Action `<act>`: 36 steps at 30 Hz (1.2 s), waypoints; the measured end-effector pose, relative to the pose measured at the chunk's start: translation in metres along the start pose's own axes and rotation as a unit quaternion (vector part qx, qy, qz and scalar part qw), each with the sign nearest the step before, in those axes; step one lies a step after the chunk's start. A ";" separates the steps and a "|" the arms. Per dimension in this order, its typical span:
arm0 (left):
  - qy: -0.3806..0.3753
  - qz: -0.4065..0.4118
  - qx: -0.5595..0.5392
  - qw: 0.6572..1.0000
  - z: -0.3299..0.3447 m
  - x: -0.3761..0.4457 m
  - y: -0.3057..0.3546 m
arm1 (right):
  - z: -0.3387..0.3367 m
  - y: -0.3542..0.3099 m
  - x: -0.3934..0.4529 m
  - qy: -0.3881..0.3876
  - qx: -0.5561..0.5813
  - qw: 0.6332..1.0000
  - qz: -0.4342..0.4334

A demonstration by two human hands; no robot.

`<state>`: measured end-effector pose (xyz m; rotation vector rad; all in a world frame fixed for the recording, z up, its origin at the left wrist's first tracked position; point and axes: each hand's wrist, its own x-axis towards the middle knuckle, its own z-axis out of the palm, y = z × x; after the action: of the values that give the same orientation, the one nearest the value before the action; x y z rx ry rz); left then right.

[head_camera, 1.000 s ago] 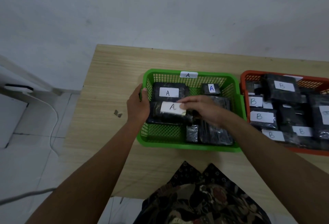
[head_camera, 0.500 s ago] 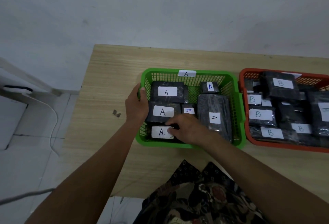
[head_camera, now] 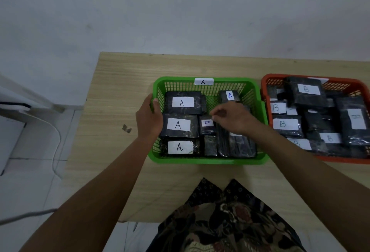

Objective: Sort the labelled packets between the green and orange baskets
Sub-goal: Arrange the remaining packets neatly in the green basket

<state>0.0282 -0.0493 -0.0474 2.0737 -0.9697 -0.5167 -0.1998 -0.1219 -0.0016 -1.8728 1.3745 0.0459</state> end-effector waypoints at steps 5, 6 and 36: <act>0.016 0.017 0.017 1.000 -0.001 -0.001 0.000 | 0.027 -0.012 -0.021 -0.079 -0.243 0.965 -0.050; 0.015 0.018 0.017 1.000 -0.001 -0.001 0.000 | 0.034 -0.014 -0.024 -0.071 -0.286 0.953 -0.066; 0.004 0.039 0.039 0.998 0.004 0.001 -0.006 | 0.037 -0.032 -0.040 0.044 -0.026 0.993 0.105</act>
<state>0.0291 -0.0491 -0.0549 2.0952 -1.0765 -0.4364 -0.1752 -0.0648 0.0095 -1.7837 1.6420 0.1089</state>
